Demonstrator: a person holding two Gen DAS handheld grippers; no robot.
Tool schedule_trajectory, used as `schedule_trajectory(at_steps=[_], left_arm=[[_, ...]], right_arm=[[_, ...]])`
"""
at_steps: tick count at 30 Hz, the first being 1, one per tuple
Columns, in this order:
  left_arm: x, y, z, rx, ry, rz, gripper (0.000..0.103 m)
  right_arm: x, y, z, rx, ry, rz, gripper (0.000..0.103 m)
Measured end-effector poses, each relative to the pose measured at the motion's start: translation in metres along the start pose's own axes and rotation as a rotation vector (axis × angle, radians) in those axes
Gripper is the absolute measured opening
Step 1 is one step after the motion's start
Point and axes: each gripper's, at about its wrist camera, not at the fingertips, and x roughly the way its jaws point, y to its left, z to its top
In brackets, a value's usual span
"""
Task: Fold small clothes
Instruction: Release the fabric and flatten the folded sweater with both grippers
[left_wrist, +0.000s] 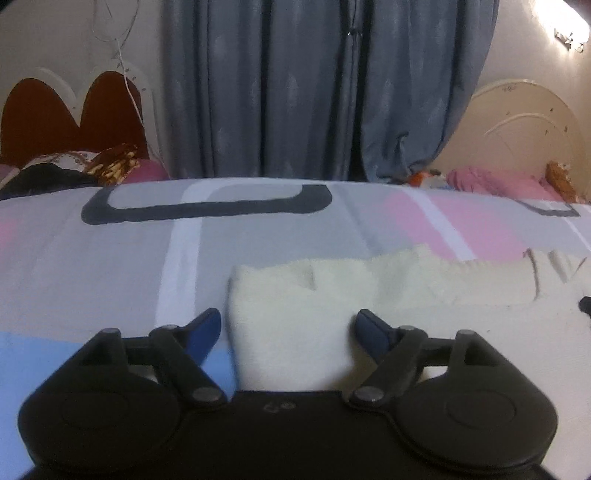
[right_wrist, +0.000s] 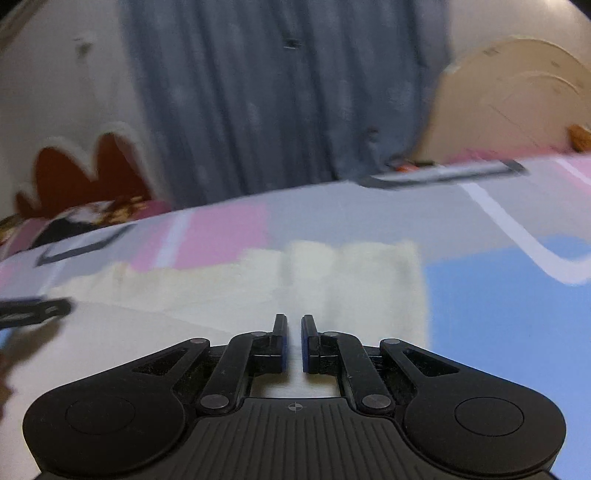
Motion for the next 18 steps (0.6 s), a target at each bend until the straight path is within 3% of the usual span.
schedule_trajectory(at_steps=[2,5,9,11,14,15,18], left_arm=[[-0.018,-0.002,-0.001,-0.004,-0.034,0.037,0.07],[-0.052,-0.026,-0.008,-0.003,-0.133,0.017,0.077],[-0.058,-0.085,-0.025,0.125,-0.12,-0.059,0.077],[-0.058,-0.097,-0.036,0.161,-0.104,-0.064,0.077],[-0.056,-0.084,-0.05,0.127,-0.063,-0.041,0.077],[-0.058,-0.074,-0.056,0.104,-0.059,-0.038,0.078],[-0.07,-0.057,-0.061,0.081,-0.06,-0.026,0.075]], right_arm=[[-0.006,0.006,0.005,-0.02,0.001,-0.025,0.005],[-0.02,0.018,0.012,-0.023,-0.051,0.011,0.005],[-0.017,0.047,0.002,-0.082,-0.006,0.071,0.005],[-0.016,0.059,-0.008,-0.146,0.015,0.069,0.007],[-0.024,0.054,-0.019,-0.191,0.012,0.057,0.034],[-0.029,0.048,-0.022,-0.207,-0.002,0.016,0.043],[-0.042,0.014,-0.032,-0.17,0.004,-0.056,0.045]])
